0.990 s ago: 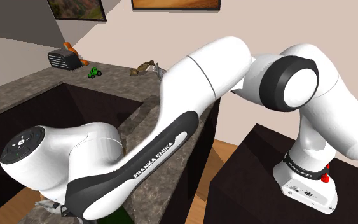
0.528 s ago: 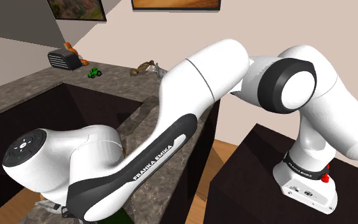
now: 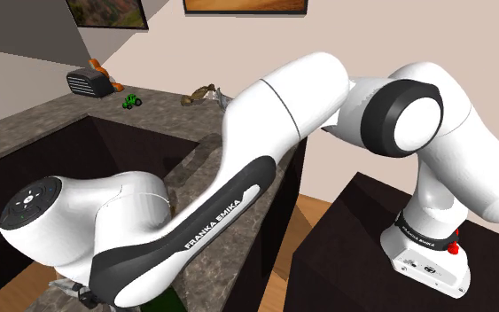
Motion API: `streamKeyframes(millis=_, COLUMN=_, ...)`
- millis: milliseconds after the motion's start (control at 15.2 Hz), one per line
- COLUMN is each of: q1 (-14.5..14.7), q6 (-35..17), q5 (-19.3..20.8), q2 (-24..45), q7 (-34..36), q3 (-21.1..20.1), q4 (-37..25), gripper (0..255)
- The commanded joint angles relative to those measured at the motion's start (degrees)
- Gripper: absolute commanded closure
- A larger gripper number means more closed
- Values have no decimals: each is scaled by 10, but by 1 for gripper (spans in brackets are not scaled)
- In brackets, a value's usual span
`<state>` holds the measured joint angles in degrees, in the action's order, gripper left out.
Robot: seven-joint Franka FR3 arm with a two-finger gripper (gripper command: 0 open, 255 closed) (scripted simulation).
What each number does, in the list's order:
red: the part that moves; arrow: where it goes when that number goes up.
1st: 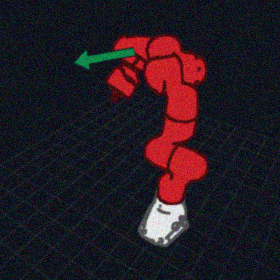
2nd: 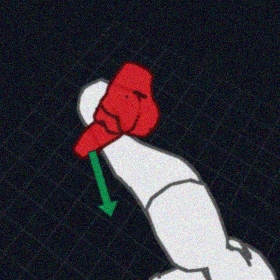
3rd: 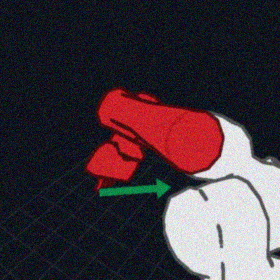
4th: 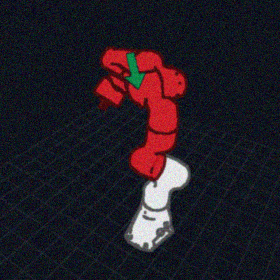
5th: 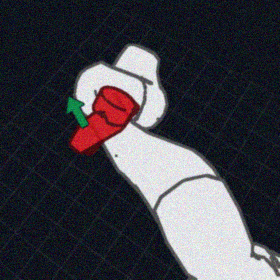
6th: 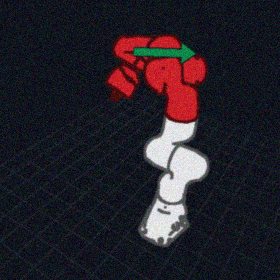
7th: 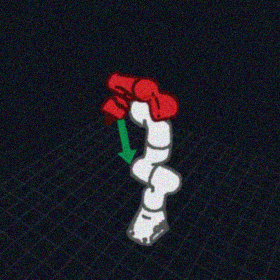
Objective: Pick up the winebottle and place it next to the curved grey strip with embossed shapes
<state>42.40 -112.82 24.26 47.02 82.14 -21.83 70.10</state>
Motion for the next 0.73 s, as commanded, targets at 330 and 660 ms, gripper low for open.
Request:
streamKeyframes(millis=330, q1=5, q6=47, q5=-9, q2=-21, q7=-7, q3=-7, q4=-28, gripper=0)
streamKeyframes(millis=660, q1=5, q6=47, q5=-9, q2=-21, q7=-7, q3=-7, q4=-28, gripper=0)
